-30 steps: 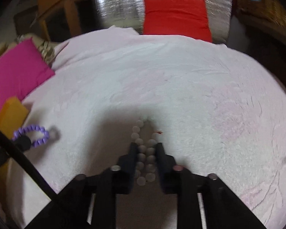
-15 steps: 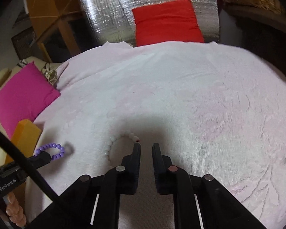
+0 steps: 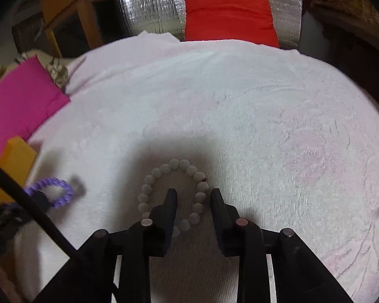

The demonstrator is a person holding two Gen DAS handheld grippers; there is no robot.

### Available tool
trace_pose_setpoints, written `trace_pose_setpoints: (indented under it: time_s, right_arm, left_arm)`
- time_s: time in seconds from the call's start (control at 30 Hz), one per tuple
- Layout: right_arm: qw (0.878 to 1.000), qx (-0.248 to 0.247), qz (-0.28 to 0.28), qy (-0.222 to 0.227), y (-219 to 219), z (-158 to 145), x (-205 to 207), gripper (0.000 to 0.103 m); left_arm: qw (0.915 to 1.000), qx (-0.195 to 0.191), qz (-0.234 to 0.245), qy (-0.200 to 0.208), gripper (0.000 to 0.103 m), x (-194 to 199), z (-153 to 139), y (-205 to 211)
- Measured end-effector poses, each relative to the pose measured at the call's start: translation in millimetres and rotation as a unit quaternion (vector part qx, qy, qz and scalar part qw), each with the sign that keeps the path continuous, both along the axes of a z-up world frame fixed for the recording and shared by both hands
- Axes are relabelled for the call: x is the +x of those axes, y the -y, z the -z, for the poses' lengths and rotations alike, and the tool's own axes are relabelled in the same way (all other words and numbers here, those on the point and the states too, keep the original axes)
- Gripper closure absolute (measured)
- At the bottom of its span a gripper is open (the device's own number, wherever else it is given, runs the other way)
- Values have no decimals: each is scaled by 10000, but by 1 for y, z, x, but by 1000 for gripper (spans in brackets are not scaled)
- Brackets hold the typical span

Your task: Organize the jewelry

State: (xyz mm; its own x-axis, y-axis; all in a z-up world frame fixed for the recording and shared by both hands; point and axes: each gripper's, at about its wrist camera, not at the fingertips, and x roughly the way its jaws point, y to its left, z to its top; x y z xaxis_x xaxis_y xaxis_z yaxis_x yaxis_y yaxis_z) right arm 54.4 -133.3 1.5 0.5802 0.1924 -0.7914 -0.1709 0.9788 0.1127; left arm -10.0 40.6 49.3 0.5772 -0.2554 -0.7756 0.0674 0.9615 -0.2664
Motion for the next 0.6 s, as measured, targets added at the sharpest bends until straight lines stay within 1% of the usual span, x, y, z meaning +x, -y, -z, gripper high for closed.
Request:
trace_pose_setpoints:
  time_s: [0.07,0.17,0.23,0.37,0.43,0.6]
  right_arm:
    - [9994,-320,-44,99,-7,-1,-1,92]
    - [9999,-70,-55,106,-3,-7,-4,92]
    - [9997,18,-50,255,2,-16,-8,92]
    - [9973,445,13,582,20,-37,-18,92]
    - [9957,542,71,748,28,-48,-23,92]
    - [9919,799,112,977,37,-65,-32,92]
  left_arm:
    - [10000,-8,14,5,94,0,0,0]
    - [10000,-27,4,15,94,-1,-1,-2]
    - [10000,-35,-14,32,94,-2,-3,-3]
    - [10000,-26,-44,76,94,-3,-6,-2]
    - [9999,1,-22,107,94,-4,-8,1]
    - [9996,-48,109,272,94,-13,-19,5]
